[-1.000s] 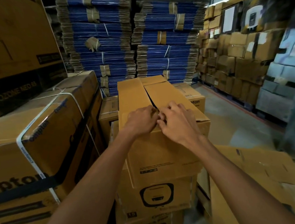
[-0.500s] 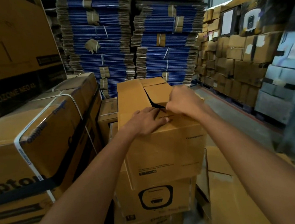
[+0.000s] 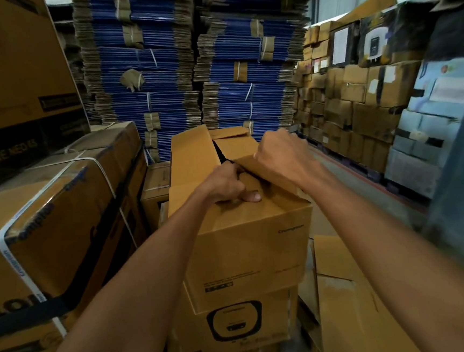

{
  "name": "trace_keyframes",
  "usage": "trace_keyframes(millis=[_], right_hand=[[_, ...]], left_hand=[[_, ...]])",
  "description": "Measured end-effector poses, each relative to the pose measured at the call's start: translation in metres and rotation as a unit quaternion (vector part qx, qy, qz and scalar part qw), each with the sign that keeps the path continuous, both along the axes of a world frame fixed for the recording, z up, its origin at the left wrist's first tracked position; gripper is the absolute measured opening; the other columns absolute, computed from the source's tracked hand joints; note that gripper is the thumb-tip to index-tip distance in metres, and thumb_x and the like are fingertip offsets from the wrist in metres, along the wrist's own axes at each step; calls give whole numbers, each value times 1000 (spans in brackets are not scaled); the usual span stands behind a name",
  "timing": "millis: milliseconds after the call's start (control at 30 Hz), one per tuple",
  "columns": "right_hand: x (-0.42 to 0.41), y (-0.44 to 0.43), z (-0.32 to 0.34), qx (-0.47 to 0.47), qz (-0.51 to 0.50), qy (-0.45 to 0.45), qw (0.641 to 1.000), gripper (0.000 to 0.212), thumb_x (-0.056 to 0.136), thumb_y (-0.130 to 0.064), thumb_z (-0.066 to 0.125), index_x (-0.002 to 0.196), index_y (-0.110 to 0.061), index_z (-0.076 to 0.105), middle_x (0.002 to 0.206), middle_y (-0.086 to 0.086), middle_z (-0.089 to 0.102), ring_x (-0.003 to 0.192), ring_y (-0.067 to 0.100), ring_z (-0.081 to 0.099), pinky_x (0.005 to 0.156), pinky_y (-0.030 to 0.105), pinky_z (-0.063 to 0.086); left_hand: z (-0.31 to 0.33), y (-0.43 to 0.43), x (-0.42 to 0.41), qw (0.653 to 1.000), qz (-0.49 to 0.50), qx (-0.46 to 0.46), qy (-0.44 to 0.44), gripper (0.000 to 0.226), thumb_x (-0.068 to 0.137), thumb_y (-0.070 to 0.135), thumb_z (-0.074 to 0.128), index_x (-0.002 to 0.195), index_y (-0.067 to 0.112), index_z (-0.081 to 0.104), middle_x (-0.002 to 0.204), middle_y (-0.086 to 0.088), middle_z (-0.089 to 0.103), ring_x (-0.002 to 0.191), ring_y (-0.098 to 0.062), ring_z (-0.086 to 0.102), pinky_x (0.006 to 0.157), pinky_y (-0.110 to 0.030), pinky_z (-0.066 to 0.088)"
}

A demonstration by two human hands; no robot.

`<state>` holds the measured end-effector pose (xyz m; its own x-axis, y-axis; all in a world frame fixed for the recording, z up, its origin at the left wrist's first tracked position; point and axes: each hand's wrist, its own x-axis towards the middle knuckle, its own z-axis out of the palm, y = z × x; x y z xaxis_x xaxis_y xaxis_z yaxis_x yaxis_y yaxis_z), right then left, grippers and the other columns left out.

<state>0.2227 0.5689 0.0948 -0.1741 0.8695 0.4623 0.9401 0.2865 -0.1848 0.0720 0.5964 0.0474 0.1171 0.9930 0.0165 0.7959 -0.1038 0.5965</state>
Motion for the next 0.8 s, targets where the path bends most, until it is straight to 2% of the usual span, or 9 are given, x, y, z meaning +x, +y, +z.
trace_keyframes(millis=[100,200,300,367,467,533,667,800], right_hand=[[9,9,4,-11,-4,18,1000,20,97,-28,57,97,-14,70,88,8,60,90,37,62,70,41,42],[13,16,7,-21,-11,26,999,18,97,-25,58,84,-14,60,92,10,62,90,37,64,69,40,46],[18,19,13,-19,-29,31,999,17,97,-22,59,84,-14,52,90,8,56,84,32,57,71,41,44],[21,20,15,-18,-43,37,998,13,96,-23,59,90,-14,52,90,6,52,84,30,54,72,42,42],[24,25,18,-28,-50,51,997,17,97,-27,61,89,-15,52,82,1,47,82,26,55,74,43,45],[24,28,20,-25,-54,56,997,19,97,-26,63,86,-15,52,78,0,47,74,22,53,74,44,47],[27,34,25,-28,-61,62,996,15,96,-25,64,98,-13,56,76,0,43,71,21,49,69,41,42],[35,38,25,-45,-72,72,994,25,95,-29,68,111,-11,61,85,2,44,84,26,50,71,41,41]], left_hand=[[2,-11,2,998,26,52,1,89,50,49,95,128,24,59,126,3,61,122,-23,54,107,-48,41],[2,-12,4,995,51,87,-3,79,64,33,96,133,19,58,135,-2,56,129,-24,49,110,-48,39],[5,-15,2,994,57,93,-28,71,64,30,96,124,22,59,126,0,57,122,-23,52,107,-47,42],[5,-16,-2,993,60,88,-58,64,64,27,96,115,25,57,112,5,58,111,-19,54,98,-41,47],[10,-19,-8,988,68,85,-105,60,62,23,97,108,25,59,101,7,59,94,-12,55,73,-31,46],[14,-21,-10,987,77,92,-108,61,60,23,98,108,24,61,101,5,60,91,-11,54,71,-30,45],[19,-27,-10,985,93,114,-95,64,59,24,98,110,24,60,97,8,58,93,-12,56,72,-28,46],[17,-34,2,978,117,156,-71,65,59,27,98,112,23,61,95,9,56,107,-22,58,97,-45,48]])
